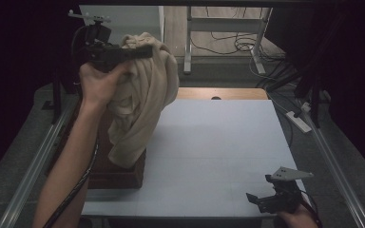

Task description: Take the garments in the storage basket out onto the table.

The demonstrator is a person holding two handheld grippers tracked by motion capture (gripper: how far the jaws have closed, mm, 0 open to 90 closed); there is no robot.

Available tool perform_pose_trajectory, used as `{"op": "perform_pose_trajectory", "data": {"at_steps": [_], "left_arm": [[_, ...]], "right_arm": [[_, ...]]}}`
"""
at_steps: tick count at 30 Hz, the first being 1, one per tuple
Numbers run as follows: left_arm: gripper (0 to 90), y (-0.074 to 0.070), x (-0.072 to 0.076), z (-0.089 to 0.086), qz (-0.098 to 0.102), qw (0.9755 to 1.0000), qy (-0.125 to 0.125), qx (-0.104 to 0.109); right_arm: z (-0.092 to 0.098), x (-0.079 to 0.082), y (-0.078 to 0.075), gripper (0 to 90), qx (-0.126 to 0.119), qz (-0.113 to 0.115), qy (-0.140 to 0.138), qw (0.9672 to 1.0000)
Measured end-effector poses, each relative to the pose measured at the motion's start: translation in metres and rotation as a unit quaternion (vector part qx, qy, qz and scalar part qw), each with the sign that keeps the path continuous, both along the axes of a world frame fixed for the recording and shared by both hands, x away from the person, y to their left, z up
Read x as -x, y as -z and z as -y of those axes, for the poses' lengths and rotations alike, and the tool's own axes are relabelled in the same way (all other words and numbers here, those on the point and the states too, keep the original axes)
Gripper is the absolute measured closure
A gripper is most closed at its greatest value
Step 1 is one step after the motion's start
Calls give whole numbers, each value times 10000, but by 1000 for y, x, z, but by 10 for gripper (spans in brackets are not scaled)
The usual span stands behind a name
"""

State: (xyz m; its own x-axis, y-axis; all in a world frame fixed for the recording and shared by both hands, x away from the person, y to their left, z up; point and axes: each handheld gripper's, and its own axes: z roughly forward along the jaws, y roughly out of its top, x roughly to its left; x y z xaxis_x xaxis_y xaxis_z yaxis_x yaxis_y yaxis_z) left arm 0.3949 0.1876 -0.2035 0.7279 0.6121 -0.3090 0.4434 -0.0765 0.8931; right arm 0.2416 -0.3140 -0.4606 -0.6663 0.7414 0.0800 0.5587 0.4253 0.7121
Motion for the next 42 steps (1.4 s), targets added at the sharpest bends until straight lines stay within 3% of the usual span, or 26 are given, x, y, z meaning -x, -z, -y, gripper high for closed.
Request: {"op": "perform_pose_trajectory", "data": {"at_steps": [11, 18, 30, 31, 38, 42], "left_arm": [[636, -18, -9, 36, 147, 9996, 244, 66], [636, -25, -12, 60, 268, 9987, 426, -6], [636, -33, -15, 102, 458, 9954, 827, 121], [636, -32, -15, 108, 458, 9954, 837, 4], [635, -14, -24, 123, 265, 9958, 875, -55], [634, -6, -29, 138, 230, 9952, 915, -244]], "right_arm": [[1, 0, 0, 3, -47, 7, 0, 10000], [2, 0, 0, 3, -101, -14, 15, 9999], [3, 1, -1, 3, -163, 25, 2, 9999], [4, 1, -1, 3, -163, 24, -16, 9999], [5, 1, -1, 3, -201, 51, -15, 9998], [6, 1, -1, 3, -245, 66, -3, 9997]]}}
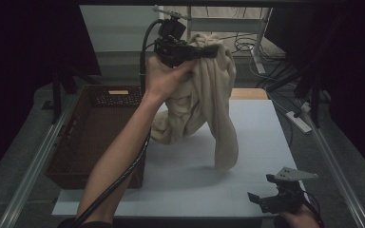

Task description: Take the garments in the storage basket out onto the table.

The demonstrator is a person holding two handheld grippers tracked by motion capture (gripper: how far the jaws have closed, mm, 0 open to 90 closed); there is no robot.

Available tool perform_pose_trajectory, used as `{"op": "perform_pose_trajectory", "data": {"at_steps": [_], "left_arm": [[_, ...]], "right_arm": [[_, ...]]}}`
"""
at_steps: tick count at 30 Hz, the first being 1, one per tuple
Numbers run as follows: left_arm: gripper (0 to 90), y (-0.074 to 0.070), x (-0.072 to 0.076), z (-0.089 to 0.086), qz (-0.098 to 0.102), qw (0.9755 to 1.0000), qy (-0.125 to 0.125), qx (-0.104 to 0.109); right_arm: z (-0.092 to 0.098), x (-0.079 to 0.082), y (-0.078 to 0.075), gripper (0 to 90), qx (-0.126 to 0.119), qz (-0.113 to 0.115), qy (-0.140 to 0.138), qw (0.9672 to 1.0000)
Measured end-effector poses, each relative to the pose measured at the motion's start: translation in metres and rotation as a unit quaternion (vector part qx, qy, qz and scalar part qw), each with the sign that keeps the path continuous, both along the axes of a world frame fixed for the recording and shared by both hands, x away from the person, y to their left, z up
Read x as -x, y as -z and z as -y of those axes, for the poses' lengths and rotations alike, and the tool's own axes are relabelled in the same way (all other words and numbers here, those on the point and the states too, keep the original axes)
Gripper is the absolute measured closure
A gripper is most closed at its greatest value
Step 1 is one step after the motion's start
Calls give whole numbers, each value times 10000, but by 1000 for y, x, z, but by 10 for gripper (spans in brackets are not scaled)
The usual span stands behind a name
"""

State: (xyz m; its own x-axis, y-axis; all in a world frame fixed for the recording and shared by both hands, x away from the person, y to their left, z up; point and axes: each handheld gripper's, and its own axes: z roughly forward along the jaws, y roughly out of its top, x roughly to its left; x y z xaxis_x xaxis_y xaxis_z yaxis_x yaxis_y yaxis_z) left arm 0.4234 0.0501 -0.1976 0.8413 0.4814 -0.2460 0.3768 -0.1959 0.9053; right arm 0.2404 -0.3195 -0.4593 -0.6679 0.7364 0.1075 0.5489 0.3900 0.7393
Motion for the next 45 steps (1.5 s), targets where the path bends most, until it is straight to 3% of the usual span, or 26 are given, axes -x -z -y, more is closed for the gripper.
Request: {"op": "perform_pose_trajectory", "data": {"at_steps": [5, 11, 21, 26, 30, 31, 40, 41, 45], "left_arm": [[634, 9, -3, 7, -51, 10000, -26, -80], [633, 19, -7, 15, -171, 9998, 42, -9], [630, 41, -11, 17, -148, 9988, -125, -444], [624, 56, -10, 12, -62, 9955, -371, -867], [619, 67, -11, 10, -84, 9937, -452, -1025], [616, 75, -11, 9, -107, 9924, -491, -1121], [605, 114, -17, 6, -380, 9897, -474, -1292], [604, 123, -18, 6, -441, 9886, -480, -1354], [602, 137, -20, 7, -522, 9861, -506, -1496]], "right_arm": [[0, 0, 0, 3, -22, 5, 14, 10000], [0, 0, 0, 3, -14, 5, -1, 10000], [1, 1, 0, 3, -35, 14, -7, 10000], [0, 1, 0, 3, 7, 8, -31, 10000], [0, 1, 0, 3, 31, 3, -39, 10000], [-1, 1, 0, 3, 30, -6, -31, 10000], [-1, 1, 0, 3, 71, -18, -56, 10000], [-1, 1, 0, 3, 70, -19, -54, 10000], [-1, 1, 1, 3, 62, -16, -45, 10000]]}}
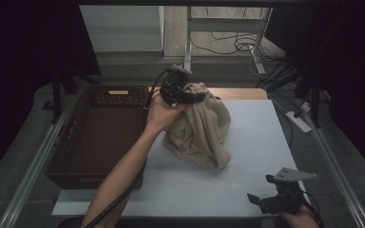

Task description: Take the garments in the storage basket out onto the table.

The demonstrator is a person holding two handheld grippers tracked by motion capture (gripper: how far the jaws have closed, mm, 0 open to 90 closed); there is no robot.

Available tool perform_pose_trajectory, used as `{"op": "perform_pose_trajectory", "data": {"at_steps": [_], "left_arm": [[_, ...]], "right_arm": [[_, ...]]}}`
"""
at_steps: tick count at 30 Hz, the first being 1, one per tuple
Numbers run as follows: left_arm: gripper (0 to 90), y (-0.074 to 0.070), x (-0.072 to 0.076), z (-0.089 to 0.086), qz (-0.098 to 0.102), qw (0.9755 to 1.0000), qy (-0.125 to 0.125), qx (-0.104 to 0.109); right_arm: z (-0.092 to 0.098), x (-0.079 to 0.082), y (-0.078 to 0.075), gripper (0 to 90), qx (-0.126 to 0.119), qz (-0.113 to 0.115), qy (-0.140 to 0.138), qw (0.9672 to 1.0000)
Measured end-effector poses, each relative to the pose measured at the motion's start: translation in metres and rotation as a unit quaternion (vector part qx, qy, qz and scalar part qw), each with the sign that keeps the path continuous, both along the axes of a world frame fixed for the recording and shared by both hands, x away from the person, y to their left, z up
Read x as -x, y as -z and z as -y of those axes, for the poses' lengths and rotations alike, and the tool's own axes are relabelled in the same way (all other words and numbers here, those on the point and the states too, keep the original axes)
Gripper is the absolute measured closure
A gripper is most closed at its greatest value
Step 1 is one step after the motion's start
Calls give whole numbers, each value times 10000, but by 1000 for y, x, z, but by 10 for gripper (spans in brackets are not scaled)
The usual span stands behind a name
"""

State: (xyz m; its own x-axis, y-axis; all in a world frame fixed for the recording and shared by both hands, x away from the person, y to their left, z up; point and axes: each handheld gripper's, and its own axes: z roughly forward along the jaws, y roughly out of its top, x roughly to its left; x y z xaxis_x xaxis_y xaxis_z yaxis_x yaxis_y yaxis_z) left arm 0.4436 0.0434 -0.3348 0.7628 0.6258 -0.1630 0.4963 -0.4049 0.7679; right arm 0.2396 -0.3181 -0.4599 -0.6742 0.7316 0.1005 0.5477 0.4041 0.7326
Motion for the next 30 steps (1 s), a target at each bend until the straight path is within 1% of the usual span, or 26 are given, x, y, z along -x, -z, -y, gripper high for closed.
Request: {"op": "perform_pose_trajectory", "data": {"at_steps": [2, 3, 5, 8, 9, 10, 11, 14, 16, 17, 22, 26, 27, 28, 29, 30], "left_arm": [[602, 10, -1, 0, -42, 10000, -19, -77], [602, 10, -1, 0, -42, 10000, -19, -77], [602, 16, 0, -1, -41, 10000, -29, -58], [601, 26, -1, -5, -81, 9999, -23, 59], [601, 26, -1, -5, -81, 9999, -23, 59], [599, 31, -1, -5, -82, 10000, 4, 37], [598, 31, -1, -5, -82, 10000, 4, 37], [595, 40, -1, -3, -117, 9999, 56, -69], [590, 49, -1, 0, -204, 9997, 117, -112], [589, 49, -1, 0, -204, 9997, 117, -112], [578, 67, -2, 10, -274, 9987, 174, -396], [560, 81, -2, 18, -373, 9981, 236, -440], [557, 84, -2, 20, -373, 9979, 246, -472], [543, 88, -1, 24, -313, 9978, 252, -523], [536, 88, -1, 24, -313, 9978, 252, -523], [536, 91, 0, 26, -306, 9976, 251, -571]], "right_arm": [[0, 0, 0, 3, 2, -3, -12, 10000], [0, 0, 0, 3, 2, -3, -12, 10000], [0, 0, 0, 3, 4, -7, -7, 10000], [-1, -1, 0, 3, 29, -16, -21, 10000], [-1, -1, 0, 3, 29, -16, -21, 10000], [-1, -1, 1, 3, 44, -1, -30, 10000], [-1, -1, 1, 3, 44, -1, -30, 10000], [-2, 0, 0, 3, 63, -32, -28, 10000], [-2, -1, 0, 3, 85, -37, -47, 9999], [-2, -1, 0, 3, 85, -37, -47, 9999], [-2, -1, 1, 4, 92, -33, -52, 9999], [-2, -1, 1, 5, 106, -43, -53, 9999], [-2, -1, 1, 5, 112, -37, -59, 9999], [-3, -1, 1, 5, 115, -39, -65, 9999], [-3, -1, 1, 5, 115, -39, -65, 9999], [-3, 0, 1, 5, 112, -35, -55, 9999]]}}
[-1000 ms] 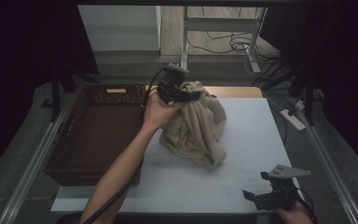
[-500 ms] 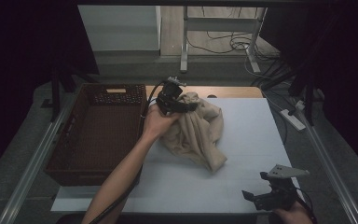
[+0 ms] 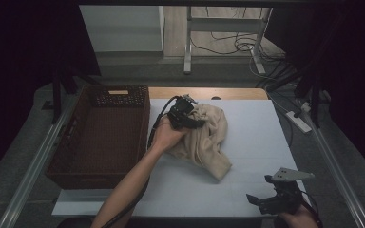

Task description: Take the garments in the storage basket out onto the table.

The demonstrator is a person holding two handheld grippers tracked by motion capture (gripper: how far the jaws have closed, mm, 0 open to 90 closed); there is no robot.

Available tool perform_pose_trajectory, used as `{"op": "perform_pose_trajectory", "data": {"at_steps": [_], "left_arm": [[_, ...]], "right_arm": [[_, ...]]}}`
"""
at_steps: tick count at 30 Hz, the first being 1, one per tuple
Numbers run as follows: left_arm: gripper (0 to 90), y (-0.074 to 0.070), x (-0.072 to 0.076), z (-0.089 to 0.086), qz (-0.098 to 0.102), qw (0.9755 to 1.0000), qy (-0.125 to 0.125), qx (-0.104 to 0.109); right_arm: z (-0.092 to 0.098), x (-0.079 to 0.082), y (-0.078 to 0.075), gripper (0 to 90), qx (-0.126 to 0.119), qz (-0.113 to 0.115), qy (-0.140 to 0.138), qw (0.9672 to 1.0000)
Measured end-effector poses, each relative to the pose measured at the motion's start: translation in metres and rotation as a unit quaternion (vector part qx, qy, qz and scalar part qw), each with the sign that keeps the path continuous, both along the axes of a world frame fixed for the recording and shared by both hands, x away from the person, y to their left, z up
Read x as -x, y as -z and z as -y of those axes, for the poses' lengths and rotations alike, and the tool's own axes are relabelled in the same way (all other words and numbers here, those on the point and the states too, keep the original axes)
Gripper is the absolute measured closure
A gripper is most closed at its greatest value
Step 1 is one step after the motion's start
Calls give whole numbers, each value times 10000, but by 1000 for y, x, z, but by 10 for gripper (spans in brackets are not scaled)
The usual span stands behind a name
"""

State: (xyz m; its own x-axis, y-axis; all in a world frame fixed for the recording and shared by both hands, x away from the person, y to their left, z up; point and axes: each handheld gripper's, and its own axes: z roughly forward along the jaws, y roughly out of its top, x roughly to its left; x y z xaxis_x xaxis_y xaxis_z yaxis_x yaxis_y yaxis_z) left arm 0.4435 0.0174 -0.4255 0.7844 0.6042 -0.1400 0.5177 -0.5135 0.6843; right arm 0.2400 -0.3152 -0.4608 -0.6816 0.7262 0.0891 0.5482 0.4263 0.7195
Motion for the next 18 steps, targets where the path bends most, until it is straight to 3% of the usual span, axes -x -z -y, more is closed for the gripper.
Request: {"op": "perform_pose_trajectory", "data": {"at_steps": [5, 9, 10, 12, 18], "left_arm": [[482, 12, 1, 9, 32, 9995, -37, -298], [393, 23, 1, 15, 137, 9985, -113, -521], [335, 29, 2, 18, 196, 9974, -120, -677], [317, 31, 1, 20, 190, 9970, -127, -743], [266, 39, -3, 17, 20, 9986, -251, -460]], "right_arm": [[0, 0, 0, 6, 20, 6, -13, 10000], [-1, 0, 0, 5, 69, -1, -35, 10000], [-1, 0, 0, 6, 76, 0, -42, 10000], [-1, 0, 0, 6, 80, 1, -44, 10000], [-2, 0, 1, 5, 88, -3, -45, 10000]]}}
